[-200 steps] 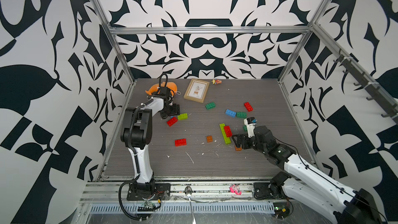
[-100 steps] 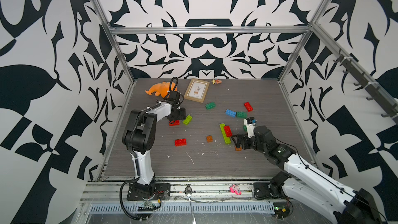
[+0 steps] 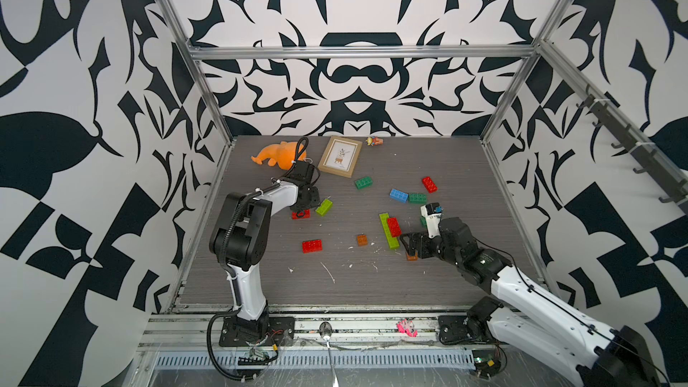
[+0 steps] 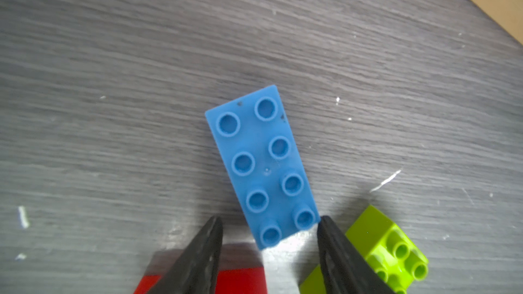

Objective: Assemble a small pinwheel with lego
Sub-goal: Pick up the lego brick from the center of the board.

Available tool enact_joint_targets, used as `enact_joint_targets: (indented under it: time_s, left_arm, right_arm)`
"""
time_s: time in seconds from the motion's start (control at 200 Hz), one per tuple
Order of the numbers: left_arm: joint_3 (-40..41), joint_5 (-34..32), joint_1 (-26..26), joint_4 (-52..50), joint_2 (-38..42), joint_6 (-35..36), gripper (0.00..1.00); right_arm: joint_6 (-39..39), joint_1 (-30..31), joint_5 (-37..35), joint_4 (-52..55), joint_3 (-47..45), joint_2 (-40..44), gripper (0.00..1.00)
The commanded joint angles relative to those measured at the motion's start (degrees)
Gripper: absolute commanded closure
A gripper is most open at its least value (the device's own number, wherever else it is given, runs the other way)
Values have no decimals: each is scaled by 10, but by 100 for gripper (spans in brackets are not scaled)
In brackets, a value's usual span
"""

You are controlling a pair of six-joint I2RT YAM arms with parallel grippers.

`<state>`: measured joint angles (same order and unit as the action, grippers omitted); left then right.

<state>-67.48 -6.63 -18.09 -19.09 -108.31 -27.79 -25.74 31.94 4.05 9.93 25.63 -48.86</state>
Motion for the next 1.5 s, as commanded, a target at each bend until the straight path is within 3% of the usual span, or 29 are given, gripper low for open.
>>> enact_joint_targets:
  time_s: [0.0, 0.235, 0.405, 1.07, 1.245, 1.495]
  left_arm:
    - [13, -22, -7, -35, -21, -34, 38]
    - [17, -77, -44, -16, -38, -78, 40]
    - [24, -88, -47, -8, -40, -100, 51]
    - [26, -111, -46, 23, -51, -102, 67]
    - [68, -75, -46, 93, 23, -54, 74]
    - [154, 10, -69, 145, 230, 18, 77]
  right_arm:
    - [4, -2, 4, -20, 8, -4, 10]
    - [4, -1, 7, -23, 8, -11, 10]
    - [4, -1, 14, -26, 9, -13, 10]
    - [4, -2, 26, -35, 8, -20, 10]
    - [0, -2, 39, -49, 6, -27, 10]
    - [-6, -6, 55, -55, 9, -41, 9]
